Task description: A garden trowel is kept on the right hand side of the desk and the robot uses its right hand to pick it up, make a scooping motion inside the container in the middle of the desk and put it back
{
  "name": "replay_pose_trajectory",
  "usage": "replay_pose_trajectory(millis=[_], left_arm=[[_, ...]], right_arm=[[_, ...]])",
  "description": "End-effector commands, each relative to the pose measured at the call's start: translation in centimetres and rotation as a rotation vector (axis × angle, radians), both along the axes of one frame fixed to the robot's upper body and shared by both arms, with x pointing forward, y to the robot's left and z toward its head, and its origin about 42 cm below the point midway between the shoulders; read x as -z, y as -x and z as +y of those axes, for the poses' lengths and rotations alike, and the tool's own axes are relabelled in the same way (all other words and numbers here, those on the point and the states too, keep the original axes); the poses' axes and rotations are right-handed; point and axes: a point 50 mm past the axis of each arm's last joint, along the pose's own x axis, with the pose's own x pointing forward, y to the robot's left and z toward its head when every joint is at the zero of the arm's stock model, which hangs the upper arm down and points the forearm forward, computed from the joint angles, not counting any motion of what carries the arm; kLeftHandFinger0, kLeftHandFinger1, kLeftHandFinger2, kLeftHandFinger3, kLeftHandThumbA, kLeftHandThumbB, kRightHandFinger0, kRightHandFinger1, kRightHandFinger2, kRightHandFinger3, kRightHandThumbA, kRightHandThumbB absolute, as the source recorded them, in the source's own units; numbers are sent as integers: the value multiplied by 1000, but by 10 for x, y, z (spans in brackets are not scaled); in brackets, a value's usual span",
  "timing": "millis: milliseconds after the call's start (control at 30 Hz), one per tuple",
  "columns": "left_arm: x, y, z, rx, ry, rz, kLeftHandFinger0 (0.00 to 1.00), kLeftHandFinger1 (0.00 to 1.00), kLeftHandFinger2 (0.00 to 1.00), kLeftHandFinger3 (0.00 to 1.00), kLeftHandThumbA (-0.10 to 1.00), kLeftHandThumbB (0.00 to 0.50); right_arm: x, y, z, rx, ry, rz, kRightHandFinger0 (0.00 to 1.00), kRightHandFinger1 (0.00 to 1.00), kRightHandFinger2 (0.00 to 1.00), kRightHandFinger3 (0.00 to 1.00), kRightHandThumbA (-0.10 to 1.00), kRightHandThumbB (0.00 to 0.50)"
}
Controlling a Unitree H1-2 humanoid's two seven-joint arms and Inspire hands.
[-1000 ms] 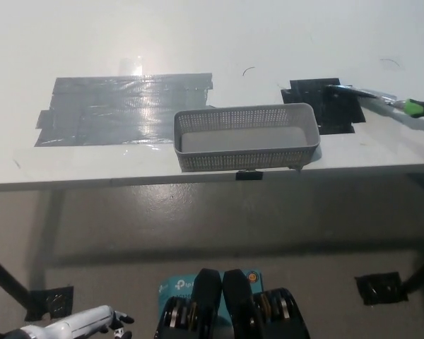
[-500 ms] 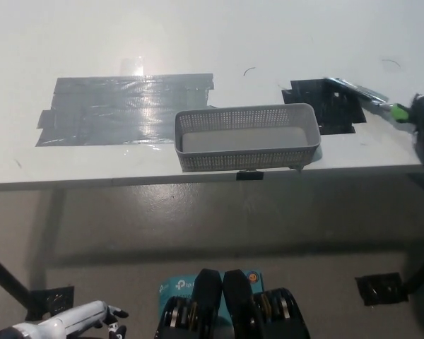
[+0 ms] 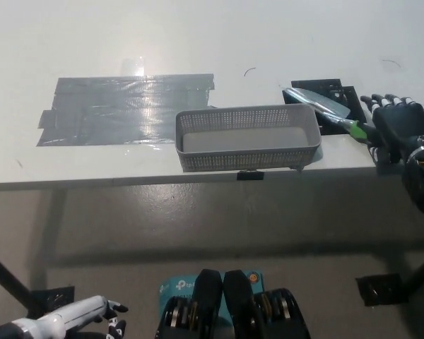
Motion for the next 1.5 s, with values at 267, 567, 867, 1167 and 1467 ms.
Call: replay_pose_trajectory(millis=[267, 567, 867, 1167, 1467], left_arm=[[-11, -2, 7, 1, -27, -5, 1000, 1000, 1000, 1000, 1000, 215], [-12, 0, 11, 4, -41, -9, 1000, 1000, 1000, 1000, 1000, 211], [-10, -2, 9, 3, -43, -5, 1000, 1000, 1000, 1000, 1000, 205], [-8, 1, 9, -7, -41, 4, 1000, 1000, 1000, 1000, 1000, 206], [-8, -2, 8, -4, -30, 4, 1000, 1000, 1000, 1000, 1000, 208]], right_arm=[[-69, -24, -45, 171, -192, 187, 1000, 1000, 1000, 1000, 1000, 500], [-112, -27, -59, 174, -229, 167, 1000, 1000, 1000, 1000, 1000, 500], [-232, 10, -52, 56, -325, 71, 1000, 1000, 1000, 1000, 1000, 500], [-244, 47, -51, -55, -406, -1, 1000, 1000, 1000, 1000, 656, 415], [-71, 158, -4, -152, -808, -241, 734, 965, 1000, 1000, 267, 239]])
